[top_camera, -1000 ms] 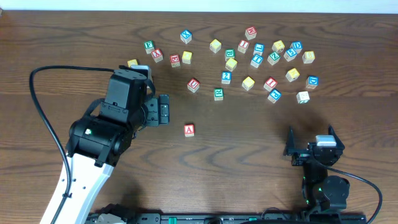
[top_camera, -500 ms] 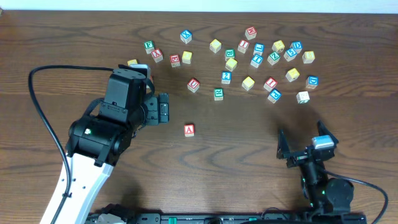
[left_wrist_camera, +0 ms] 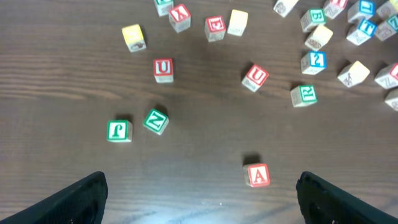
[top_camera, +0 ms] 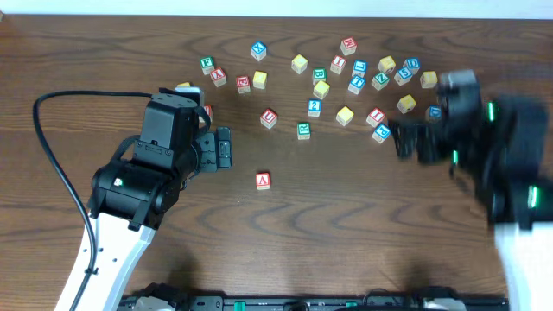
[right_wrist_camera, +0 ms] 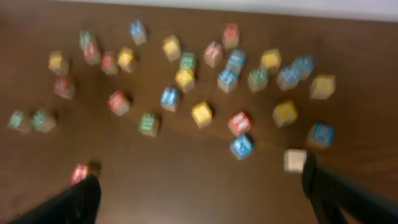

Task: Spell out AI2
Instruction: 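Move the right gripper over the red-lettered I block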

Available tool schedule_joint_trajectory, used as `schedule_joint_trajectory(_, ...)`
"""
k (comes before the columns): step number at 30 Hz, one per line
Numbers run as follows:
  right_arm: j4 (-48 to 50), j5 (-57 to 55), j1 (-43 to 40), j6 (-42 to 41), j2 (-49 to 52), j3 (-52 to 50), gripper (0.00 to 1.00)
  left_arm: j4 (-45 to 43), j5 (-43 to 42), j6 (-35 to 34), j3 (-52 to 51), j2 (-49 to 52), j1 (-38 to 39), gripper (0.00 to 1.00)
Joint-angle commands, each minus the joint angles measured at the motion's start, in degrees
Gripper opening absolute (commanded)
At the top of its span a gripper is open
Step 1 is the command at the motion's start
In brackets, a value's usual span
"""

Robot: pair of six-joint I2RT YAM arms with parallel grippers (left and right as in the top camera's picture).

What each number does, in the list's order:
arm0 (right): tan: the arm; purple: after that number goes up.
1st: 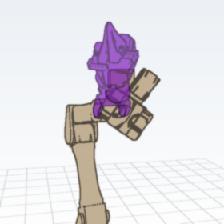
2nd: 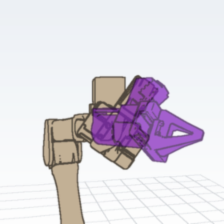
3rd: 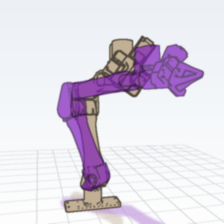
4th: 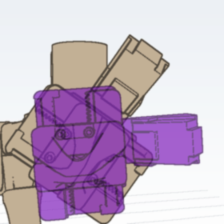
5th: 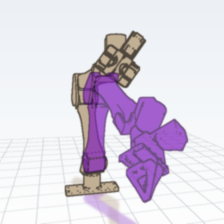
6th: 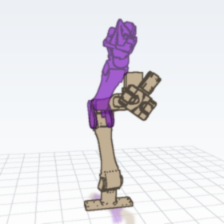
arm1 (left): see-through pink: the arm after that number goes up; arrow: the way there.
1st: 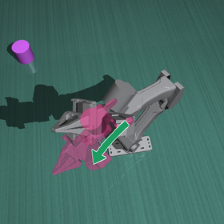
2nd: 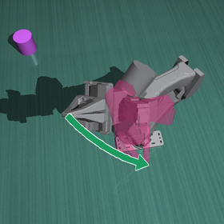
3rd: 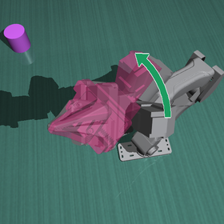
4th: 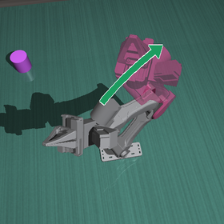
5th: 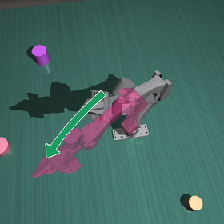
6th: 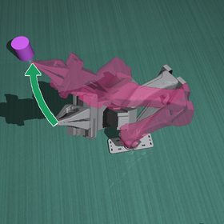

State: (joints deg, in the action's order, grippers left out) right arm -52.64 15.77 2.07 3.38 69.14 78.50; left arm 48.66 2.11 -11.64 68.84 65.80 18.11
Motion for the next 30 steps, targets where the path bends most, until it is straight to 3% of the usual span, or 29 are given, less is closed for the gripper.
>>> schedule_joint_trajectory(1,-5.51,5.03,0.55,-0.37,12.52,12.61,0.99,0.39,0.90,1.09,0.98,-0.22,-0.22,0.95)
schedule_joint_trajectory(4,-3.76,7.45,0.55,-1.75,19.96,16.92,0.99,0.37,0.90,1.09,0.98,-0.22,-0.22,0.95)
schedule_joint_trajectory(6,-0.66,8.48,0.63,-5.44,23.41,17.51,0.83,0.37,0.90,1.11,0.98,-0.22,-0.22,0.95)
schedule_joint_trajectory(9,1.42,2.12,0.74,-15.50,27.63,17.51,0.78,0.33,0.90,1.11,0.98,-0.20,-0.22,0.95)
schedule_joint_trajectory(21,-6.86,-36.81,11.72,-42.40,38.69,17.51,0.86,0.35,0.92,1.11,0.98,1.55,-0.22,0.95)
schedule_joint_trajectory(27,-6.64,-39.54,14.53,-53.59,38.80,17.51,0.86,0.37,0.90,1.11,0.92,2.54,-0.22,0.95)
schedule_joint_trajectory(30,-6.27,-39.30,14.47,-55.21,38.88,17.51,0.86,0.33,0.90,1.11,0.92,2.64,-0.22,0.95)
